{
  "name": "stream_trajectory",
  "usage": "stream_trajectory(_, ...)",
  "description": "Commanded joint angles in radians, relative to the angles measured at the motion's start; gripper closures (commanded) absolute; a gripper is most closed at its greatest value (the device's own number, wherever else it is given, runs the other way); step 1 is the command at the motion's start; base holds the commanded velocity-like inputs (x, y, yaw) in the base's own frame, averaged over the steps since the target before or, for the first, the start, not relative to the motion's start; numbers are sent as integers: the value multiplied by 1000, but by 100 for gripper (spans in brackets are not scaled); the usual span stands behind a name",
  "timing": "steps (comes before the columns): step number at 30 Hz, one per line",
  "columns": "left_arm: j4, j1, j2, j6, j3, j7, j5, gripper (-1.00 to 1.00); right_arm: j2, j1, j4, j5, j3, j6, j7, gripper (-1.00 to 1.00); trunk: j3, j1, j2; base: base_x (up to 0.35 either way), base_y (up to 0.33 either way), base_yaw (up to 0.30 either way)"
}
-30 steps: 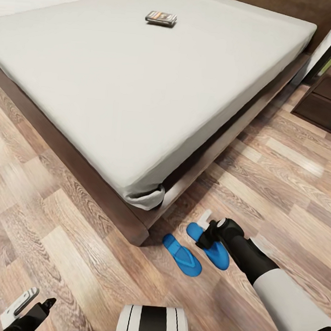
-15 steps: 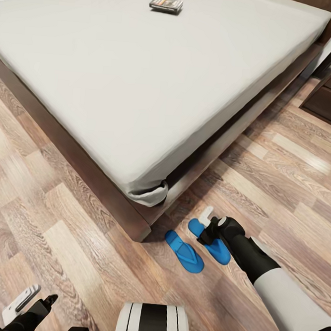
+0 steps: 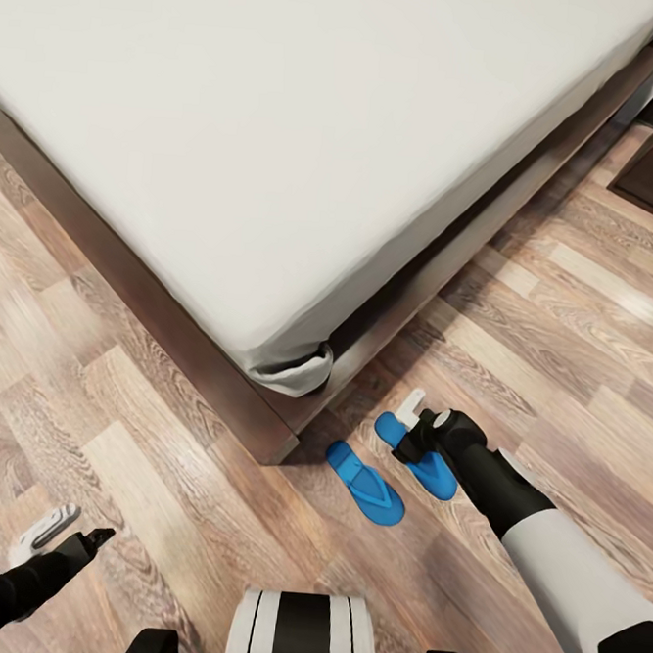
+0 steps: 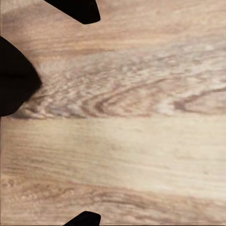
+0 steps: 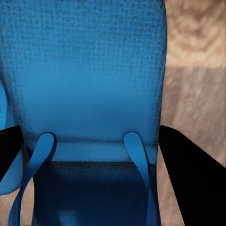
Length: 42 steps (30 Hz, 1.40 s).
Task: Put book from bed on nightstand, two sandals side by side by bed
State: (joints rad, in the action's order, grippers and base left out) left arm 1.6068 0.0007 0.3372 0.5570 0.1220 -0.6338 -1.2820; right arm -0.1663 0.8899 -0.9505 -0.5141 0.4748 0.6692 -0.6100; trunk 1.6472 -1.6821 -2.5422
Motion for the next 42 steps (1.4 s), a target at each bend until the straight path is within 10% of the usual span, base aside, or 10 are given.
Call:
stream_trajectory(1,2,-16,-1,26,11,-8,-9,-100,0,1,0,-10,2,1,-7,100,5,0,-1,0,0,0)
stream_trajectory(42,1,-36,-4,69,30,-7,-8,-100,43,72,8,-18,10,11,-5,100,101,-12,-6,0,0,0)
